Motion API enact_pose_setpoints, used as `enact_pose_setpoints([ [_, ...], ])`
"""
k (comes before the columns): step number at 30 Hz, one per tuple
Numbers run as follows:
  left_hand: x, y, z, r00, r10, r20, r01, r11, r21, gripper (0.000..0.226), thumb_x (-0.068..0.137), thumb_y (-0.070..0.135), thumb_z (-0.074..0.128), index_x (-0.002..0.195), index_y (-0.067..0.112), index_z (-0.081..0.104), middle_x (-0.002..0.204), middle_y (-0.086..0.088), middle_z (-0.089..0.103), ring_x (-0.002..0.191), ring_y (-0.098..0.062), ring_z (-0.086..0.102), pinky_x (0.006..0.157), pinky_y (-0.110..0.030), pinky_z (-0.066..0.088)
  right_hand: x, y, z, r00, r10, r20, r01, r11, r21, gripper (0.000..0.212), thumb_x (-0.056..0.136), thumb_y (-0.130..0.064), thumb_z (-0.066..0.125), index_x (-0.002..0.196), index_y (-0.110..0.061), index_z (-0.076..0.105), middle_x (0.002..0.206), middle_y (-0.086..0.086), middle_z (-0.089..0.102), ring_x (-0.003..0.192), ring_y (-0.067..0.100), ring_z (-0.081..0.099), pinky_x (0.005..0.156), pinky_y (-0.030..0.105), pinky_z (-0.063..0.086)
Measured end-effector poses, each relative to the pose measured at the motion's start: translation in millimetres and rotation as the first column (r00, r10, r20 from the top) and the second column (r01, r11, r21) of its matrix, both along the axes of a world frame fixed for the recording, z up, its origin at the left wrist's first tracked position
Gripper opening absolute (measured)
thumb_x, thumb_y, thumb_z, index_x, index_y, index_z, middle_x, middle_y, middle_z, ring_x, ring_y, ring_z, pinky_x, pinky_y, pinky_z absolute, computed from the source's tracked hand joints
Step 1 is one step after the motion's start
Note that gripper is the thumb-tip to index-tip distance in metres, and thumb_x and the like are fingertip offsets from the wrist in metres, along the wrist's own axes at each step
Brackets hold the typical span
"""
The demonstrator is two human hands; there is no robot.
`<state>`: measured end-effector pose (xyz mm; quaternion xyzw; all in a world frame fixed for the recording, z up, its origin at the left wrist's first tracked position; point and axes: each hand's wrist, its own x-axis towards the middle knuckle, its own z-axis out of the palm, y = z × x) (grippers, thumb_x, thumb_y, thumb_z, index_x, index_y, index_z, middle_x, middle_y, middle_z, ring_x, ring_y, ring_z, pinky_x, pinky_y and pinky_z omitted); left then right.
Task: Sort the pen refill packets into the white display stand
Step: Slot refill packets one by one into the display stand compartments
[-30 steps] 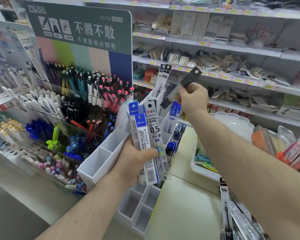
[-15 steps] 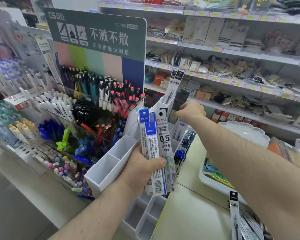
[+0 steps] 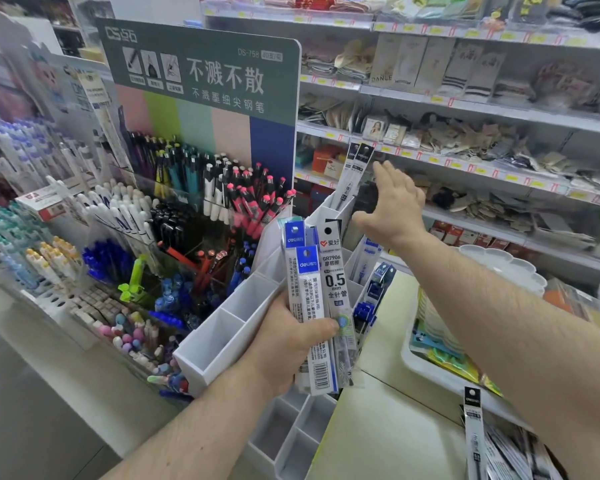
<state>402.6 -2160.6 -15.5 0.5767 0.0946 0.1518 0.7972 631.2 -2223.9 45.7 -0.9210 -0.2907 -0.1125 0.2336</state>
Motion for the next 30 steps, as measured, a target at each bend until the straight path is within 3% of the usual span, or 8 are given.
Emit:
enact_pose_setpoints([
  [4,1,1,-2,1.000,0.006,0.010,-0.006,1.000,-0.005,0.048,0.064,0.002,0.068,0.110,0.011,0.060,0.094,-0.006,0.076,0.090,-0.025,0.073,0.075,-0.037,0.058,-53,-17,10,0.992,0.057,-0.108,-0.005,0.900,0.436,0.027,0.086,-0.013,0.060,0.112,-0.015,0.066,0.105,0.001,0.067,0.099,0.018,0.060,0.095,0.041,0.050],
  [5,1,1,-2,1.000,0.008,0.014,-0.008,1.000,-0.007,0.049,0.064,0.002,0.069,0.111,0.011,0.059,0.095,-0.006,0.076,0.091,-0.025,0.073,0.075,-0.037,0.058,-71,-24,8,0.973,0.128,-0.190,-0.010,0.852,0.524,0.011,0.088,-0.012,0.060,0.095,-0.014,0.068,0.087,-0.002,0.067,0.083,0.016,0.061,0.084,0.041,0.055],
  [7,2,0,-2,1.000,0.020,0.017,-0.020,1.000,-0.016,0.051,0.064,0.002,0.071,0.113,0.009,0.060,0.100,-0.009,0.076,0.094,-0.028,0.073,0.077,-0.038,0.058,-110,-40,2,0.899,0.278,-0.338,0.002,0.770,0.638,0.015,0.089,-0.020,0.063,0.078,-0.011,0.067,0.070,0.001,0.062,0.065,0.017,0.057,0.066,0.039,0.052],
  [10,3,0,-2,0.999,0.033,0.024,-0.033,0.999,-0.012,0.050,0.070,0.000,0.072,0.118,0.006,0.061,0.107,-0.017,0.073,0.102,-0.035,0.070,0.083,-0.044,0.057,-153,-57,-18,0.819,0.355,-0.451,-0.017,0.800,0.599,0.027,0.077,-0.043,0.073,0.086,-0.017,0.068,0.078,0.007,0.068,0.070,0.027,0.062,0.063,0.041,0.056],
  [14,3,0,-2,0.999,0.027,0.030,-0.028,0.999,0.039,0.051,0.067,0.005,0.074,0.117,0.007,0.064,0.106,-0.015,0.074,0.098,-0.031,0.072,0.078,-0.039,0.057,-163,-66,-31,0.796,0.372,-0.478,-0.013,0.800,0.600,0.007,0.087,-0.015,0.075,0.085,-0.009,0.071,0.082,0.016,0.071,0.080,0.038,0.067,0.071,0.053,0.057],
  [19,1,-4,5,0.999,0.019,0.033,-0.020,0.999,0.040,0.031,0.049,0.015,0.077,0.078,0.025,0.076,0.077,-0.002,0.074,0.066,-0.016,0.071,0.059,-0.025,0.056,-160,-81,-25,0.709,0.428,-0.560,0.143,0.691,0.709,0.017,0.093,-0.003,0.065,0.079,-0.010,0.071,0.054,-0.008,0.063,0.045,0.000,0.053,0.047,0.012,0.042],
  [24,0,-4,4,0.999,0.050,0.016,-0.050,0.999,0.011,0.032,0.061,0.004,0.069,0.092,0.010,0.062,0.077,-0.003,0.072,0.064,-0.018,0.070,0.057,-0.028,0.056,-158,-91,-32,0.677,0.392,-0.623,0.273,0.653,0.707,0.023,0.096,-0.003,0.060,0.076,-0.009,0.069,0.053,-0.005,0.059,0.041,0.009,0.043,0.042,0.016,0.035],
  [30,0,-2,0,0.999,0.053,-0.014,-0.053,0.999,-0.002,0.041,0.064,0.002,0.067,0.104,0.009,0.056,0.079,-0.005,0.070,0.063,-0.019,0.068,0.058,-0.030,0.056,-151,-106,-26,0.730,0.282,-0.622,0.413,0.543,0.731,0.011,0.094,-0.002,0.062,0.084,-0.007,0.062,0.060,-0.002,0.067,0.042,0.010,0.058,0.041,0.019,0.040],
])
